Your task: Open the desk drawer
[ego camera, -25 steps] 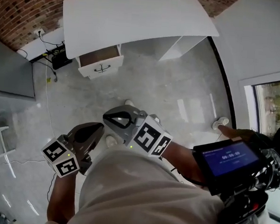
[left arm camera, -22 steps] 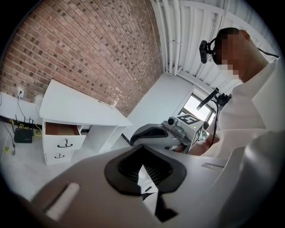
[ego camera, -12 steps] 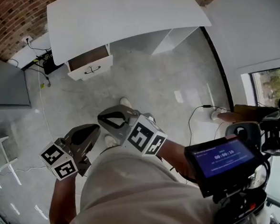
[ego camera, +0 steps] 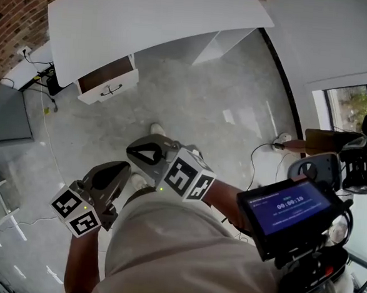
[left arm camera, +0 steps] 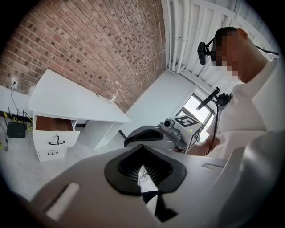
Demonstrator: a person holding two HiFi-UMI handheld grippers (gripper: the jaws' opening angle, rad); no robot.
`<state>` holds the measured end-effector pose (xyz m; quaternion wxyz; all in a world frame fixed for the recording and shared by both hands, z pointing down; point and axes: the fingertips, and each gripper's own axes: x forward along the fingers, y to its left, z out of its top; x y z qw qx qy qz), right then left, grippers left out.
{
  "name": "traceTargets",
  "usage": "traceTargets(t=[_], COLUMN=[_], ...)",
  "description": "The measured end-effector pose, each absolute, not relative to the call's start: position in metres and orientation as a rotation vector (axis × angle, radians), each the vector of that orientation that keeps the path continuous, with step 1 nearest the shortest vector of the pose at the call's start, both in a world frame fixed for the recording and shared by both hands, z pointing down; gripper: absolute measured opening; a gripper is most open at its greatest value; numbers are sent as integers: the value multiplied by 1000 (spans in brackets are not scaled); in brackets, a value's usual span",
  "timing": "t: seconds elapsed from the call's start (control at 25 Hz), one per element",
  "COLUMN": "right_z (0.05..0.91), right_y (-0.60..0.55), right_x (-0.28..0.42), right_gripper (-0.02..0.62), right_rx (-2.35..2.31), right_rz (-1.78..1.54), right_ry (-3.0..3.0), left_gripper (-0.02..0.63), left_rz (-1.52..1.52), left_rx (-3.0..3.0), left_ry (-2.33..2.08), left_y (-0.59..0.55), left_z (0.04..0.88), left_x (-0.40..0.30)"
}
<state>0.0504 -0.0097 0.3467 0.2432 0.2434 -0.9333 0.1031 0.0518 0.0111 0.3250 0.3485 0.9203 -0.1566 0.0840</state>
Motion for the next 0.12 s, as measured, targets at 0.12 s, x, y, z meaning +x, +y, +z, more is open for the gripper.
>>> traceTargets(t=[0.12], right_z=[359], right_y=[4], right_x=[64], right_gripper=[2], right_rx=[659], right_rz=[278], right_ry=[-2540], left_gripper=[2], left_rz=[237], left_rx=[2398], left_ry=[-412], left_y=[25], left_z=[335], left_x=[67])
